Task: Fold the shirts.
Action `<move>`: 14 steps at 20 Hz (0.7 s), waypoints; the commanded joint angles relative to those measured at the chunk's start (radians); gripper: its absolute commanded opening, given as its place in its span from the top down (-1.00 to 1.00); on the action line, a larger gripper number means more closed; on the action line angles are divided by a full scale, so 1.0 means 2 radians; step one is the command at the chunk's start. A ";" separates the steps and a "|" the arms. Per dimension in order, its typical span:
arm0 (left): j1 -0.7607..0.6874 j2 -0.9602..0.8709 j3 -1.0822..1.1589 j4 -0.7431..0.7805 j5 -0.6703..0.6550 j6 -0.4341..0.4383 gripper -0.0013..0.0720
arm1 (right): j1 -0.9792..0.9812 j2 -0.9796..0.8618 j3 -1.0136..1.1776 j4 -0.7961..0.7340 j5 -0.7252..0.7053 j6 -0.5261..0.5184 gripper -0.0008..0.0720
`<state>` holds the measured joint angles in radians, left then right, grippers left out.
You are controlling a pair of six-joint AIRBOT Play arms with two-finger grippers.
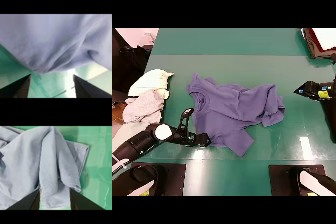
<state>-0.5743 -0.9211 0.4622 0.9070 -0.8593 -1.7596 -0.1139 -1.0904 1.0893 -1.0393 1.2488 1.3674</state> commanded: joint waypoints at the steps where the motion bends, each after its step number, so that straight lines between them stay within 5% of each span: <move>1: -0.001 0.000 -0.007 0.000 0.007 -0.004 -0.74 | 0.000 0.000 0.000 0.001 0.000 0.000 -0.14; 8: -0.001 -0.023 -0.021 -0.047 0.092 -0.006 -0.73 | 0.000 0.000 0.000 0.001 0.000 0.000 -0.14; 10: -0.001 -0.030 -0.020 -0.056 0.101 -0.006 0.09 | 0.000 0.000 0.000 0.001 0.002 0.000 -0.14; 12: -0.001 -0.030 -0.017 -0.057 0.101 -0.006 0.66 | 0.000 0.000 0.000 0.000 0.014 0.000 -0.14; 13: -0.001 -0.030 -0.010 -0.057 0.097 -0.005 0.88 | 0.000 0.000 0.000 0.000 0.024 0.000 -0.14; 14: -0.001 -0.030 0.001 -0.056 0.092 0.007 0.88 | 0.000 0.000 -0.002 0.000 0.039 0.000 -0.14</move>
<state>-0.5774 -0.9752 0.4370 0.8108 -0.6838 -1.7733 -0.1139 -1.0904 1.0882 -1.0386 1.2747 1.3674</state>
